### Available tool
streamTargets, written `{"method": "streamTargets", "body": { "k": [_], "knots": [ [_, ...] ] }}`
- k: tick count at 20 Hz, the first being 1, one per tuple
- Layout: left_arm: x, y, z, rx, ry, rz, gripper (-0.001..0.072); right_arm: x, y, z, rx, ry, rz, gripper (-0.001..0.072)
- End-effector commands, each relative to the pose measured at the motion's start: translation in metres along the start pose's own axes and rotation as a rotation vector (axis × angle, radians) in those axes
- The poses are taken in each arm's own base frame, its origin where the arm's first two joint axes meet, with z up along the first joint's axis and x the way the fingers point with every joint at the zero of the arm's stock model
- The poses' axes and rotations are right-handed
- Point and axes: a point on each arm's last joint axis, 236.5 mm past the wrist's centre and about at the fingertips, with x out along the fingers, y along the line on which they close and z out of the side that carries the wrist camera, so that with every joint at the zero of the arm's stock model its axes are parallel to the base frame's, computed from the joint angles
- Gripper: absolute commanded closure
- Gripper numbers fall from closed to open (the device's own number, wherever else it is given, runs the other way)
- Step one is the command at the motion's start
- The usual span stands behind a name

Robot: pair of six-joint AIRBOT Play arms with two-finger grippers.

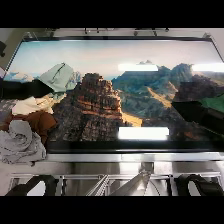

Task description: Fold the shirts.

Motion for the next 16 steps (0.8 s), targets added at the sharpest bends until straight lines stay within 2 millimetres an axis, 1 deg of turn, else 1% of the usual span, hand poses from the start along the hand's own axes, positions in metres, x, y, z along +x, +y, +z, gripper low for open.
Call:
{"method": "streamTargets", "body": {
  "k": [1, 2, 3, 4, 6, 7, 8, 10, 11, 12, 13, 14, 16],
  "knots": [
    [0.063, 0.103, 0.036, -0.007, 0.124, 0.16, -0.0013, 0.0, 0.0, 0.0, 0.001, 0.001, 0.0, 0.0691],
    [0.09, 0.122, 0.042, 0.0, 0.163, 0.179, -0.0013, 0.0, 0.0, 0.0, 0.001, 0.001, 0.0, 0.0691],
    [0.118, 0.143, 0.045, 0.005, 0.211, 0.206, -0.0013, 0.0, 0.0, 0.0, 0.001, 0.001, 0.0, 0.0691],
    [0.141, 0.159, 0.046, 0.005, 0.254, 0.233, -0.0013, 0.0, 0.0, 0.001, 0.003, -0.005, 0.002, 0.0691],
    [0.183, 0.184, 0.042, 0.029, 0.345, 0.27, -0.0013, 0.0, 0.001, 0.007, 0.008, -0.03, 0.006, 0.0691],
    [0.2, 0.192, 0.042, 0.049, 0.375, 0.284, -0.0013, 0.0, 0.001, 0.007, 0.009, -0.032, 0.005, 0.0691],
    [0.213, 0.195, 0.047, 0.051, 0.366, 0.287, -0.0013, 0.0, 0.001, 0.007, 0.008, -0.032, 0.005, 0.0691],
    [0.232, 0.202, 0.058, 0.063, 0.309, 0.304, -0.0013, 0.0, 0.001, 0.007, 0.008, -0.031, 0.005, 0.0691],
    [0.237, 0.207, 0.059, 0.068, 0.291, 0.318, -0.0013, 0.0, 0.001, 0.007, 0.008, -0.031, 0.005, 0.0691],
    [0.24, 0.211, 0.057, 0.072, 0.289, 0.329, -0.0013, 0.0, 0.001, 0.007, 0.008, -0.031, 0.005, 0.0691],
    [0.243, 0.213, 0.051, 0.07, 0.299, 0.328, 0.0006, 0.0, 0.001, 0.007, 0.008, -0.031, 0.005, 0.0691],
    [0.245, 0.214, 0.045, 0.069, 0.314, 0.329, 0.0112, 0.0, 0.001, 0.007, 0.008, -0.031, 0.005, 0.0691],
    [0.245, 0.21, 0.037, 0.101, 0.355, 0.314, 0.0657, 0.0, 0.001, 0.007, 0.008, -0.031, 0.005, 0.0691]
  ]
}}
